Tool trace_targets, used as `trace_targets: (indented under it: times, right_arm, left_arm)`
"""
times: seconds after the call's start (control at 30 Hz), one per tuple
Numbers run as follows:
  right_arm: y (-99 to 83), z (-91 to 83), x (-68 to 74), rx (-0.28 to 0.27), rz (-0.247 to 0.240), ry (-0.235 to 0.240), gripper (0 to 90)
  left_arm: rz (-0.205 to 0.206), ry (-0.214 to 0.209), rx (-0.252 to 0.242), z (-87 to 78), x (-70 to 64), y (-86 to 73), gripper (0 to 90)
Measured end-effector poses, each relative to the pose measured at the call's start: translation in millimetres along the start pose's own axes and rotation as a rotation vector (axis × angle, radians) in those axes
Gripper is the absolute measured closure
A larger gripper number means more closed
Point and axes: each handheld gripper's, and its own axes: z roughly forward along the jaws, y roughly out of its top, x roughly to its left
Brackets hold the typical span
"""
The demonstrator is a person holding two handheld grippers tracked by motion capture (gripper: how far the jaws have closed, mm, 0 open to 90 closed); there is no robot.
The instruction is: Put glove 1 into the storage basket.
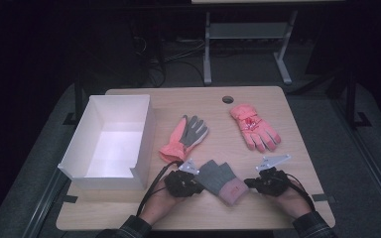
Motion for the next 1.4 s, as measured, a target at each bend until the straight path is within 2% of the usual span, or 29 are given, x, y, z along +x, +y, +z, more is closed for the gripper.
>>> trace_targets:
  times: [0.2,0.27,0.3,0.5,0.63,0.9,1.0,1.13,1.37,1.4]
  right_arm:
    - [0.5,-0.6,1.0,0.003,-0.006,0.003,90.0]
    - [0.2,0.6,2.0,0.021,-0.009,0.009,90.0]
    - [0.0,1.1,2.7,0.021,-0.01,0.012,90.0]
    - [0.7,1.4,8.8,0.018,-0.019,0.031,90.0]
    - [1.5,4.9,16.1,0.028,-0.023,0.059,90.0]
    - [4.3,13.4,36.8,0.049,-0.079,0.11,90.0]
    - [5.5,16.9,45.1,0.056,-0.1,0.137,90.0]
    - [8.5,22.1,55.2,0.06,-0.13,0.166,90.0]
    - [12.6,27.7,63.6,0.059,-0.134,0.196,90.0]
    - [13.4,29.0,64.7,0.057,-0.14,0.201,90.0]
  left_arm:
    - [0.012,0.016,0.001,8.1,1.4,7.4,89.6]
    - [0.016,0.028,0.005,10.1,5.2,10.8,89.6]
    - [0.027,0.035,0.011,9.3,6.9,11.9,89.6]
    - [0.027,0.056,0.002,9.2,11.4,15.2,89.6]
    - [0.025,0.065,0.005,8.3,16.0,18.1,89.6]
    - [0.03,0.068,0.007,4.2,23.9,19.4,89.6]
    - [0.0,0.062,-0.018,4.0,24.3,19.3,89.6]
    - [0.007,0.062,-0.008,6.1,28.7,22.6,89.6]
    - [0.01,0.061,-0.011,8.7,30.6,28.9,89.6]
    - [0.023,0.061,-0.001,7.8,32.1,29.9,89.6]
